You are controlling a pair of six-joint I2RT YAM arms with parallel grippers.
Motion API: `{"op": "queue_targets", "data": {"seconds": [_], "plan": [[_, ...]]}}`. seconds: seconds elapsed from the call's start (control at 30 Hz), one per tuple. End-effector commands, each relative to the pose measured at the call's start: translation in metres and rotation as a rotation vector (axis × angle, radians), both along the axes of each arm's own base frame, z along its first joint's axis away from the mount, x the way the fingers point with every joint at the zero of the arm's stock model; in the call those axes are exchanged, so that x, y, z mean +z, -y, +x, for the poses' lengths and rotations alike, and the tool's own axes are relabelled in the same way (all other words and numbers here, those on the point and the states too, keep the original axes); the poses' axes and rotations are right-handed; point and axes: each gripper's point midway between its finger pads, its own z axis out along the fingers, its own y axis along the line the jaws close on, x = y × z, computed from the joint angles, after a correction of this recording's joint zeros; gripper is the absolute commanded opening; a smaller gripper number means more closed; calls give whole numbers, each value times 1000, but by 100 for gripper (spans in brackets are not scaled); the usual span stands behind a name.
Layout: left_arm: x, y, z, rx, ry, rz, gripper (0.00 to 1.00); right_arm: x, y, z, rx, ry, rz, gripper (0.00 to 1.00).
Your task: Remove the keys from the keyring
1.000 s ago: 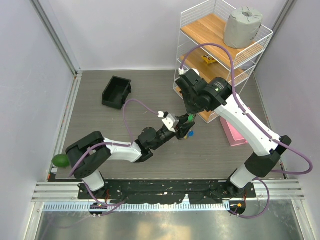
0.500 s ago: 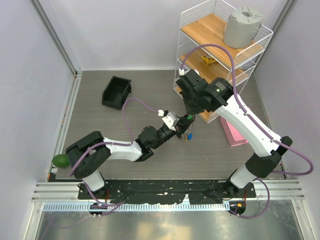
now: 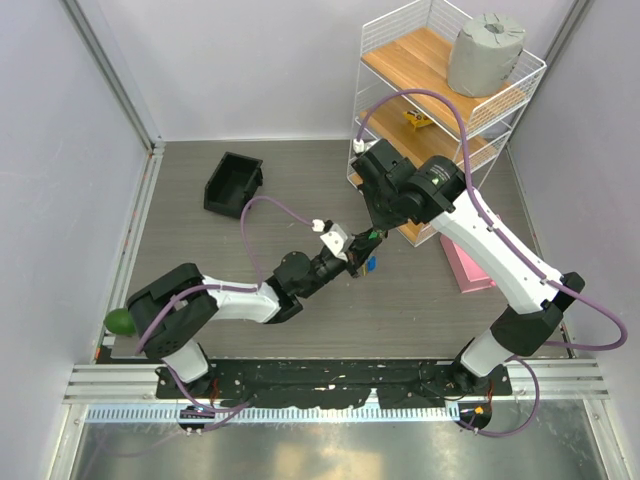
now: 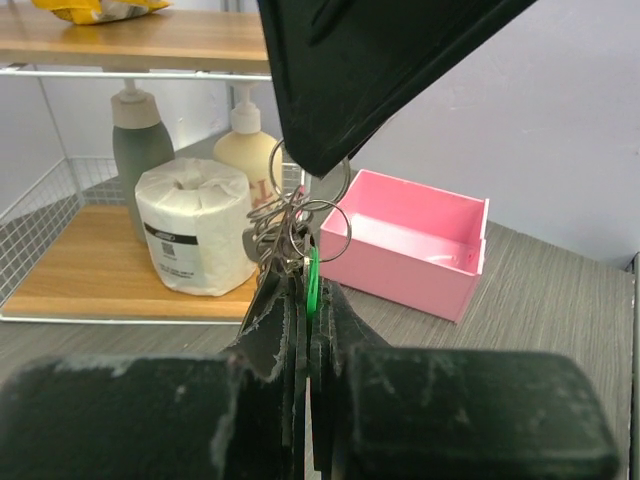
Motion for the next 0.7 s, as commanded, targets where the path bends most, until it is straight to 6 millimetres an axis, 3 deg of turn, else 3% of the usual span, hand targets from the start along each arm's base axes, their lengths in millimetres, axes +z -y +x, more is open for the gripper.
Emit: {"op": "queue_targets", "data": {"seconds": [0.0,0.17,0.3,0.43,0.53,0.67], "plan": [[-9,-21,13,87,-6,47,0,17,26,-18,43,13,-49,5],[-20,-28,16,101,-17,98,0,15,34,-22,53,14,-75,5],[-24,-28,19,107,-44,111,0,13,27,-27,98,-14,-52,5],[-18,-34,20,106,-54,88,1,4,26,-32,126,-45,-55,5],[-12,-37,16,92,-53,92,21,-3,26,-36,138,-71,-61,5],[-5,-42,2,47,-48,114,36,-7,26,-36,129,-83,-66,5]]}}
